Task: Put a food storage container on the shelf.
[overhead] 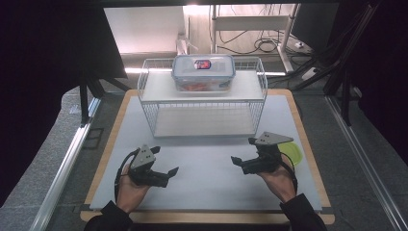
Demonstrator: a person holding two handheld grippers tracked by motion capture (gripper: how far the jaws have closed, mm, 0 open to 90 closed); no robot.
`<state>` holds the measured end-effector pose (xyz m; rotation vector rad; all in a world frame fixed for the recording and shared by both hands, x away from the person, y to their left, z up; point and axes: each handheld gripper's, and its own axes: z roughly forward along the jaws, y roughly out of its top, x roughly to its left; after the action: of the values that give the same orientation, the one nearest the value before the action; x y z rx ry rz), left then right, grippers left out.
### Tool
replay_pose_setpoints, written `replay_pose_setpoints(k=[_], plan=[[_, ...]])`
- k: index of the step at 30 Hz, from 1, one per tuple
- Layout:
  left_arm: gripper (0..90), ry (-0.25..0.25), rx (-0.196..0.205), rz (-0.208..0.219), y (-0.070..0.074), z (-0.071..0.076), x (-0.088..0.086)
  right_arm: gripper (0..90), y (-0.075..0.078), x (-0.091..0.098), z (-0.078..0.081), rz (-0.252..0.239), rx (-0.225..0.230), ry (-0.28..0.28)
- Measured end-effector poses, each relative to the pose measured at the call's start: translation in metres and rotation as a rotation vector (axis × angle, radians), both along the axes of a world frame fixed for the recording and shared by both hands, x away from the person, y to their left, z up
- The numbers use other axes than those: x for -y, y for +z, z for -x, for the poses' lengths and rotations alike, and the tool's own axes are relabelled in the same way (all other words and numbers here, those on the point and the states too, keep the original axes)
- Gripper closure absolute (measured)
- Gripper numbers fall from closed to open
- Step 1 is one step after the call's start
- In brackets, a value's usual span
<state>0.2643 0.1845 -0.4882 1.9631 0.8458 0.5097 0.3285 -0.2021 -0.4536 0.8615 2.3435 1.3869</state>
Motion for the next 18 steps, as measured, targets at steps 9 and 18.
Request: replay_pose_setpoints(k=[9,18], plan=[[3.7,0.039,-0.006,-0.035,-0.017,0.018,-0.014,3.9,-0.019,0.003,0.015,0.066,-0.006,-0.014],[3.6,0.055,0.002,-0.041,-0.021,0.018,-0.016,0.0,-0.033,0.008,0.013,0.108,-0.080,-0.070]])
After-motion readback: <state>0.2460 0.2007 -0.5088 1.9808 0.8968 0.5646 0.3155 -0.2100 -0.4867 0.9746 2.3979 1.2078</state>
